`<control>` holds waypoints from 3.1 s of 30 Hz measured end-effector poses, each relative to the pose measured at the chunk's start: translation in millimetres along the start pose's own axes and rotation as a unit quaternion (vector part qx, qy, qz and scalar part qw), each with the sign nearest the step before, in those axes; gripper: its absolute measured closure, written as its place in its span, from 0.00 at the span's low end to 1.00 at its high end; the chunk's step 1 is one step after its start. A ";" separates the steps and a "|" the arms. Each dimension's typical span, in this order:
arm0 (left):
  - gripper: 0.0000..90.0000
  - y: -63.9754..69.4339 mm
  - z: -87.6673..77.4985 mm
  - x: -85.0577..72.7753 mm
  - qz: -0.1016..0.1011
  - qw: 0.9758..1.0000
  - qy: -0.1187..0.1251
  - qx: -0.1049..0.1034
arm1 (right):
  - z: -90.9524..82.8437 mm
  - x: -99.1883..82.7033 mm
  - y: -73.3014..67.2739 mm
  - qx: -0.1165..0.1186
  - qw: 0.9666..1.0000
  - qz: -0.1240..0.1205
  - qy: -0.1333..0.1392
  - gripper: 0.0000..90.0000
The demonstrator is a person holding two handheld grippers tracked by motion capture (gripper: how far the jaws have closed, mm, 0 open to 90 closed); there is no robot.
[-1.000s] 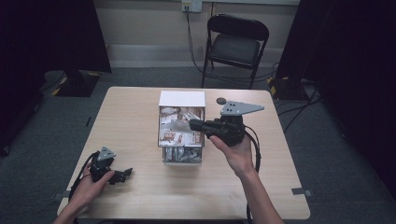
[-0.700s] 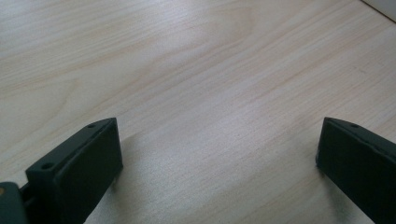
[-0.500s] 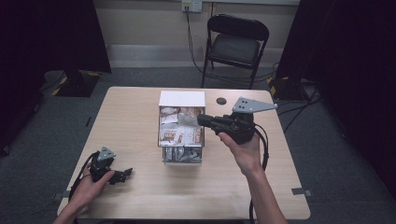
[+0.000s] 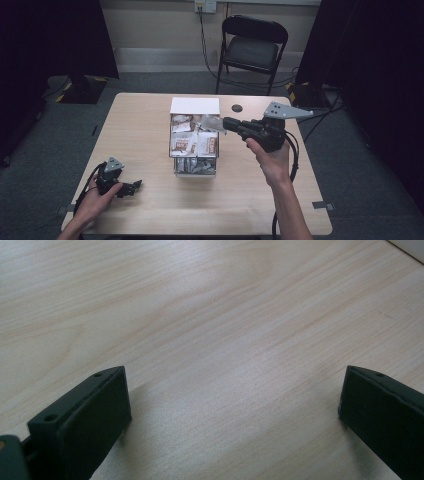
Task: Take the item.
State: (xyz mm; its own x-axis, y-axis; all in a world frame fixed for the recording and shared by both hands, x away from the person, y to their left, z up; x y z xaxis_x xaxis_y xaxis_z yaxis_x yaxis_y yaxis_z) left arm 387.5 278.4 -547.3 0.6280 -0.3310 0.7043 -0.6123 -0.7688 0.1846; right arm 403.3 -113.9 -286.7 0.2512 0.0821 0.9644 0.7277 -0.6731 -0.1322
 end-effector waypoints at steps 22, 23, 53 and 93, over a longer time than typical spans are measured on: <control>0.00 0.0 0.0 0.0 0.000 1.000 0.000 0.000 | -16.8 -2.9 29.2 -0.063 0.998 0.014 -0.005 0.98; 0.00 0.0 -0.1 0.0 0.000 1.000 0.000 0.000 | -17.1 -3.6 31.5 -0.067 0.998 0.014 -0.006 0.98; 0.00 0.0 0.0 0.0 0.000 1.000 0.000 0.000 | -8.8 -39.2 82.5 -0.127 0.991 0.035 -0.036 0.98; 0.00 -0.6 -0.4 0.0 0.003 1.000 -0.002 0.002 | 27.0 -120.6 113.6 -0.151 0.978 0.055 -0.135 0.98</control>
State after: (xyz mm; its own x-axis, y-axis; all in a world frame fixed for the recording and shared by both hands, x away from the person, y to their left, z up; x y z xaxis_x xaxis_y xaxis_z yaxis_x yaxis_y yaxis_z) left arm 387.6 279.0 -547.2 0.6257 -0.3383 0.7029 -0.6149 -0.7683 0.1776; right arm 472.9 -180.5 -424.2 0.5058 0.1605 0.8476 0.4754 -0.8717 -0.1186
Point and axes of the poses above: each handheld gripper's, and its own axes: z roughly forward along the jaws, x roughly out of its top, y roughly to its right, the point moved 5 cm from there along z, roughly forward along the jaws, and after that the axes turned 12 degrees about -x, right-handed, at the moved point
